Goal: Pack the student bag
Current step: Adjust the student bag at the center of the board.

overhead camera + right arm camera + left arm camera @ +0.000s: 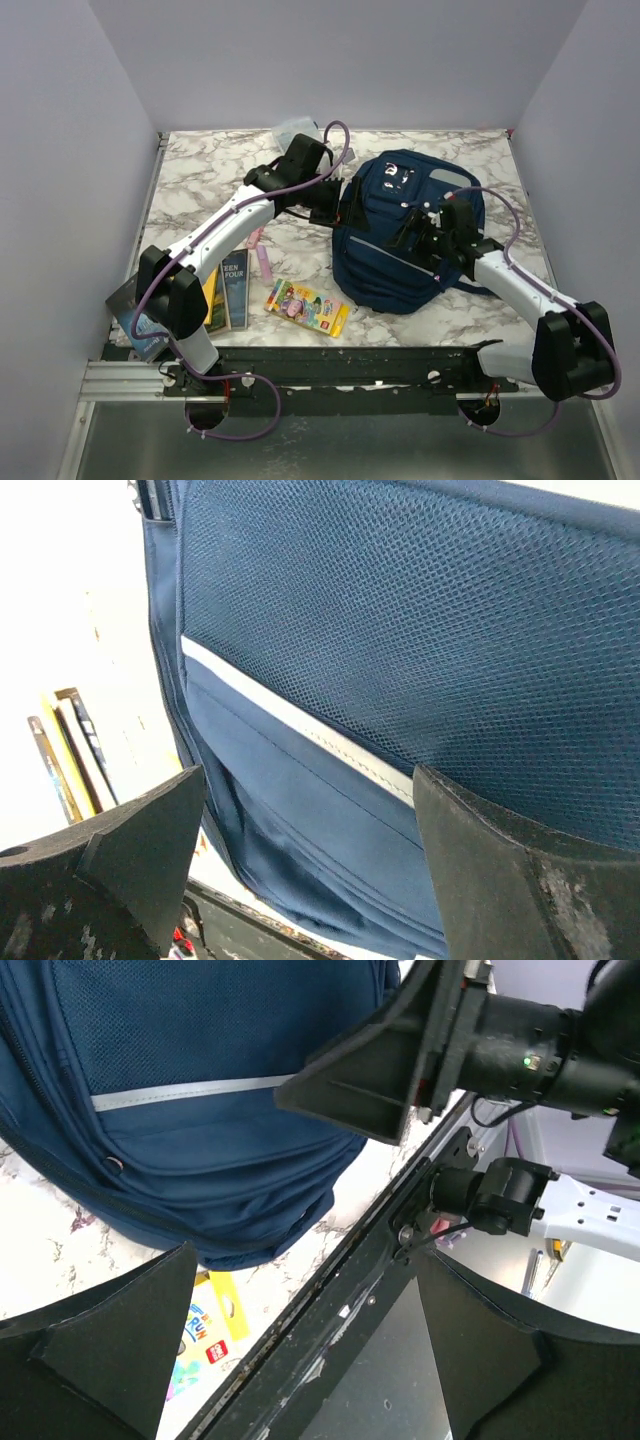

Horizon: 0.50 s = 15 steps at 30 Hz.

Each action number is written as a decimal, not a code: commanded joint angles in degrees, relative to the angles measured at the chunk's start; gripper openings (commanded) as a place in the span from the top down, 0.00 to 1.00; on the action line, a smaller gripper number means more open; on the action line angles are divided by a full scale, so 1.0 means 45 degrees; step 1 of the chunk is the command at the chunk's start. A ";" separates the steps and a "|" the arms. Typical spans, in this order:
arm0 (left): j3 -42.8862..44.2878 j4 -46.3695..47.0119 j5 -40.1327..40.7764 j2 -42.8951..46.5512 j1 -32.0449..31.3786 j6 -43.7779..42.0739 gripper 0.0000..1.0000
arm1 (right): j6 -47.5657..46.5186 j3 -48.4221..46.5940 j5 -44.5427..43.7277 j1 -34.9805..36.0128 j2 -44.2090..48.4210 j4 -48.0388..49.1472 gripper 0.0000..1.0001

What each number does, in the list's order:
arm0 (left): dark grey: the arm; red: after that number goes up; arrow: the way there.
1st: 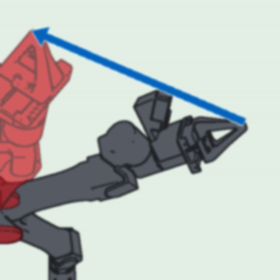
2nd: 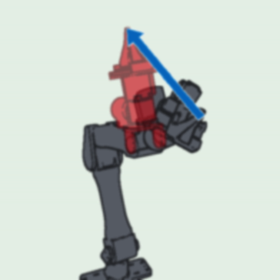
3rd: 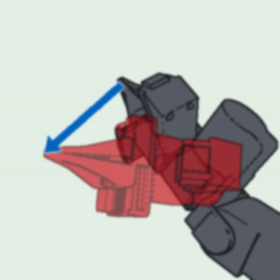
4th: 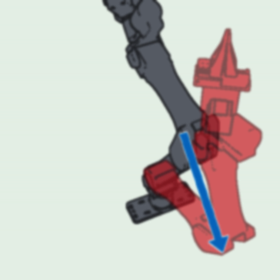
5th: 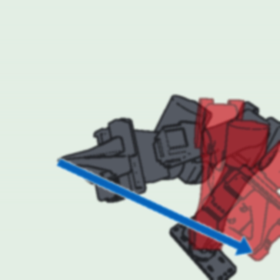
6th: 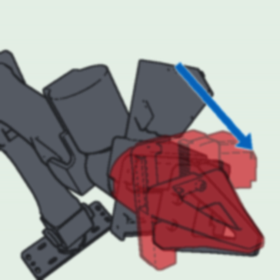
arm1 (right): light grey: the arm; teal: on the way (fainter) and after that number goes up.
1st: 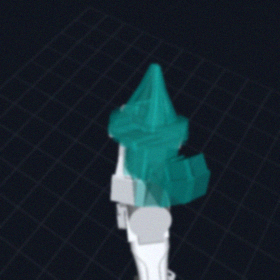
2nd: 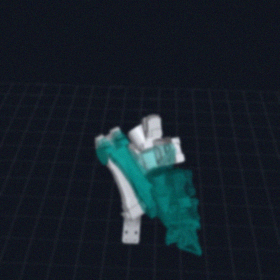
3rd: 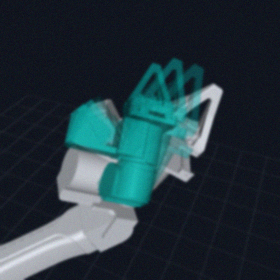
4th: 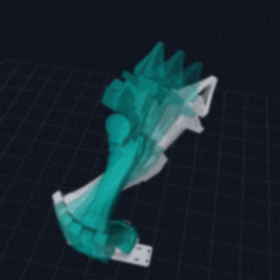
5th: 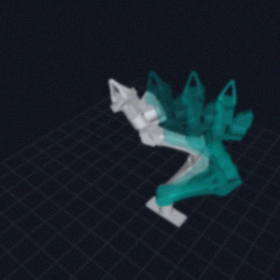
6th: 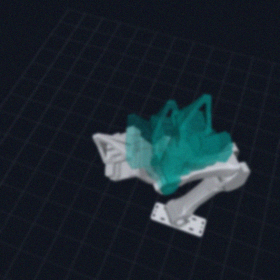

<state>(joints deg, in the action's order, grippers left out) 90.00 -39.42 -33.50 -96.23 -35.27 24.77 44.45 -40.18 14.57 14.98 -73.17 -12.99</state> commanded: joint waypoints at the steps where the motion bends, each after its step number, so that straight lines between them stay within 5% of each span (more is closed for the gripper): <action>1: -0.0133 0.0264 0.0445 0.0044 -0.0034 0.0042 0.08 | -0.0564 -0.0568 -0.0793 0.0049 0.0844 -0.1721 0.11; 7: -0.0116 0.0268 0.0292 -0.0072 0.0103 0.0061 0.08 | -0.0468 -0.0877 -0.4652 -0.1132 0.1456 -0.4145 0.09; 15: -0.0150 0.0305 0.0065 -0.0179 0.0103 0.0159 0.08 | -0.0140 0.0975 -0.1036 -0.2288 0.1988 -0.2705 0.13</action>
<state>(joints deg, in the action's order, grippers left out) 89.84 -38.87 -32.95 -96.25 -34.94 25.08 42.85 -39.68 1.19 4.08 -64.58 -26.61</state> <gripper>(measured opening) 0.923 0.881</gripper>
